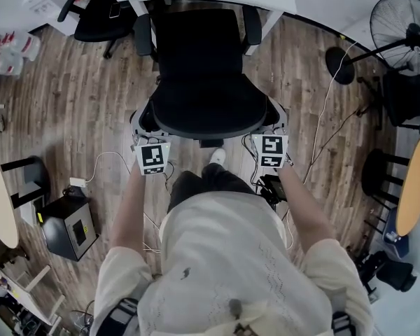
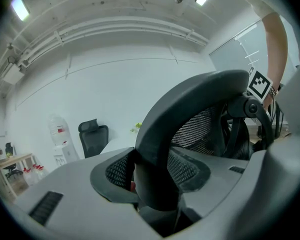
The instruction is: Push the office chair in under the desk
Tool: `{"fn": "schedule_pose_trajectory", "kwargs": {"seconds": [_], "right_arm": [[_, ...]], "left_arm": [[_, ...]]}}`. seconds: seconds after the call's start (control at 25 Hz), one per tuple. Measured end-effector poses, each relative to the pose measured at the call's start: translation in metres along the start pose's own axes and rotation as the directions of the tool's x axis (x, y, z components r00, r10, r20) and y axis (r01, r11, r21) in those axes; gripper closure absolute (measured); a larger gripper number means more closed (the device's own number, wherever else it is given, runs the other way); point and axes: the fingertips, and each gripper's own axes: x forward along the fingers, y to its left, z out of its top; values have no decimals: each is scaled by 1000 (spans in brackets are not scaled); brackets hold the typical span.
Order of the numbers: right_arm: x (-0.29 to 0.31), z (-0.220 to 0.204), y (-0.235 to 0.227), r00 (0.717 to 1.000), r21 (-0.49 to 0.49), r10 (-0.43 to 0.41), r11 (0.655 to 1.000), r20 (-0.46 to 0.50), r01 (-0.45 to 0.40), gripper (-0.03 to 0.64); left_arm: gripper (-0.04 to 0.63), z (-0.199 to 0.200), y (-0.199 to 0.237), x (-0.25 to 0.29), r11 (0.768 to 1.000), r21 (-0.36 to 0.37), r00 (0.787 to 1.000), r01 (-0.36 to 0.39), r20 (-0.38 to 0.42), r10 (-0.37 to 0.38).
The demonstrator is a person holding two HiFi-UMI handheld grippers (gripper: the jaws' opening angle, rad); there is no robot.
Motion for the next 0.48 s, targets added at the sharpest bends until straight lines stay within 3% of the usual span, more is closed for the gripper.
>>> {"fn": "schedule_pose_trajectory", "kwargs": {"seconds": [0.48], "right_arm": [[22, 4, -15, 1000, -17, -25, 1000, 4, 25, 411]], "left_arm": [[377, 2, 3, 26, 1000, 2, 1000, -9, 12, 9]]}}
